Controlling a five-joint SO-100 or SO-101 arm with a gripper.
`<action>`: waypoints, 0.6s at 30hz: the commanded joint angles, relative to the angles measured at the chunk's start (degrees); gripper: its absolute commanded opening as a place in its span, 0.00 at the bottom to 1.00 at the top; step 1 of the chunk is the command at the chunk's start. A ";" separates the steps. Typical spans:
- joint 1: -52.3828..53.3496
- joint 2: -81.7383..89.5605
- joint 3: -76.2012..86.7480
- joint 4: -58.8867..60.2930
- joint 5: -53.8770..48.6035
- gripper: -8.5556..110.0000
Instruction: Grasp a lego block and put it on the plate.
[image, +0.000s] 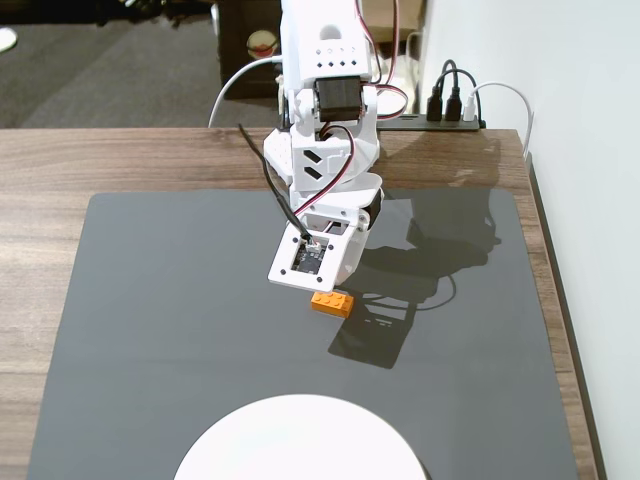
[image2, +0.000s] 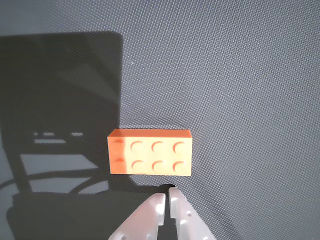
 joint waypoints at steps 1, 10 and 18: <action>0.35 -0.18 -0.70 0.62 0.35 0.08; 0.44 -0.79 -1.05 0.70 0.35 0.08; 0.70 -1.67 -1.76 -0.09 0.26 0.08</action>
